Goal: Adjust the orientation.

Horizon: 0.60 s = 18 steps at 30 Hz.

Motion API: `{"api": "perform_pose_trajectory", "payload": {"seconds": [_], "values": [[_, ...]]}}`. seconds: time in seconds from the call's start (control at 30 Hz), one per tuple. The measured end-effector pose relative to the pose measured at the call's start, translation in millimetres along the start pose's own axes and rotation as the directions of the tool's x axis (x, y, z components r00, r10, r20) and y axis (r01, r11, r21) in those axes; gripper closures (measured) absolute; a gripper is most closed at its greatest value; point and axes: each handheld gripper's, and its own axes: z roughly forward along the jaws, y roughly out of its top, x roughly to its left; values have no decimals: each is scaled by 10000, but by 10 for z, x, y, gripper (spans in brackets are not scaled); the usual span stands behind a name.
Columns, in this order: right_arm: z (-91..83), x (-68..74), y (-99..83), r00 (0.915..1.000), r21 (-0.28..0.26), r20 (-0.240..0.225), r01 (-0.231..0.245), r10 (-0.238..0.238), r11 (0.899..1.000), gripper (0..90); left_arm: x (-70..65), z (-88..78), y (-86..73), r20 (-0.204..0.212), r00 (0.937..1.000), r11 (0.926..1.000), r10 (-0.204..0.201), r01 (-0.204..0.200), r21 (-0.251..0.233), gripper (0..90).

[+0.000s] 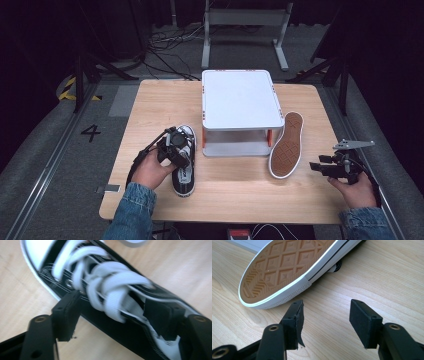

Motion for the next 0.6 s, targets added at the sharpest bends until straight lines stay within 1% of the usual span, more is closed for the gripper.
{"api": "perform_pose_trajectory", "payload": {"seconds": [0.03,0.07,0.1,0.13,0.2,0.27,0.3,0.33,0.37,0.4,0.43,0.47,0.53,0.57,0.6], "values": [[2,7,0,10000,29,5,-17,17,10000,464,56,17,1,383,9993,9996,-26,36,-277,353],[2,6,0,10000,31,-3,-13,13,10000,464,116,27,8,752,9970,9992,-185,210,-334,393],[2,0,-1,10000,7,2,23,-23,10000,463,166,38,12,1008,9945,9988,-285,323,-359,410],[2,-1,-2,10000,3,-2,-5,5,10000,463,235,59,16,1400,9890,9979,-485,539,-355,414],[4,-8,-5,10000,-1,-15,-30,30,10000,462,297,73,17,1751,9825,9965,-635,720,-426,422],[9,-10,-9,10000,21,-11,-22,22,10000,462,336,83,9,1855,9806,9960,-632,738,-508,463],[13,-10,-9,10000,32,-13,-45,45,10000,462,336,85,7,1792,9821,9963,-582,685,-520,488],[17,-11,-9,10000,35,-12,-41,41,10000,462,328,84,1,1674,9848,9965,-457,566,-611,520],[22,-9,-8,10000,42,-6,-35,35,10000,462,321,80,-8,1665,9850,9958,-462,586,-702,551],[22,-9,-8,10000,42,-6,-35,35,10000,462,321,80,-8,1665,9850,9958,-462,586,-702,612],[29,-1,-2,10000,60,-34,-4,4,10000,462,338,53,-22,1818,9788,9916,-939,1083,-712,681],[30,1,1,10000,63,-35,21,-21,10000,462,357,36,-28,1933,9715,9859,-1376,1530,-675,718],[29,3,4,10000,51,-22,40,-40,10000,461,368,14,-31,1910,9711,9846,-1434,1594,-713,740],[24,5,7,10000,28,-27,67,-66,10000,459,366,-18,-38,1725,9751,9851,-1394,1543,-763,746],[24,5,7,10000,28,-27,67,-66,10000,459,366,-18,-38,1725,9751,9851,-1394,1543,-763,753]]}}
